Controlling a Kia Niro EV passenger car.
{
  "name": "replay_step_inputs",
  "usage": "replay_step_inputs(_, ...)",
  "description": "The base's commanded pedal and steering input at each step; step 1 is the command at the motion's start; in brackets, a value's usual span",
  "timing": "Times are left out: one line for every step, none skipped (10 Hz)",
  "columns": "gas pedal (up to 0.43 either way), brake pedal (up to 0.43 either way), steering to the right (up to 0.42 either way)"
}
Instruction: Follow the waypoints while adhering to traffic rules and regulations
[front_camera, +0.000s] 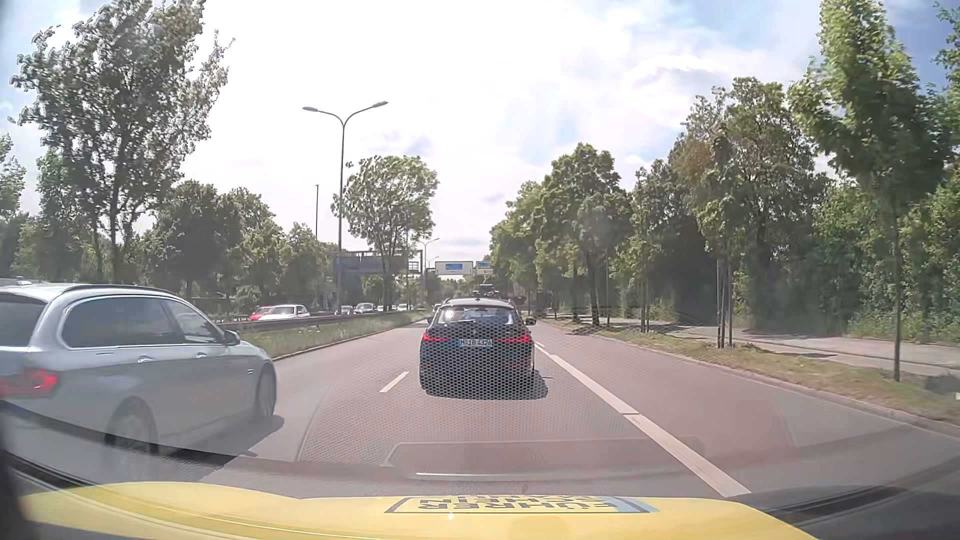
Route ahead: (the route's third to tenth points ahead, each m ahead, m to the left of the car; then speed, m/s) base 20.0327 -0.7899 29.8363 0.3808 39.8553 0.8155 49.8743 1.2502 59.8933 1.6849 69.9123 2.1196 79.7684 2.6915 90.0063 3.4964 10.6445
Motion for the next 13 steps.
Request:
replay_step_inputs(0.059,0.0,-0.001)
replay_step_inputs(0.059,0.0,-0.002)
replay_step_inputs(0.067,0.0,-0.002)
replay_step_inputs(0.067,0.0,-0.002)
replay_step_inputs(0.079,0.0,-0.002)
replay_step_inputs(0.079,0.0,-0.002)
replay_step_inputs(0.087,0.0,-0.003)
replay_step_inputs(0.087,0.0,-0.003)
replay_step_inputs(0.087,0.0,-0.004)
replay_step_inputs(0.079,0.0,-0.004)
replay_step_inputs(0.079,0.0,-0.005)
replay_step_inputs(0.079,0.0,-0.005)
replay_step_inputs(0.067,0.0,-0.005)
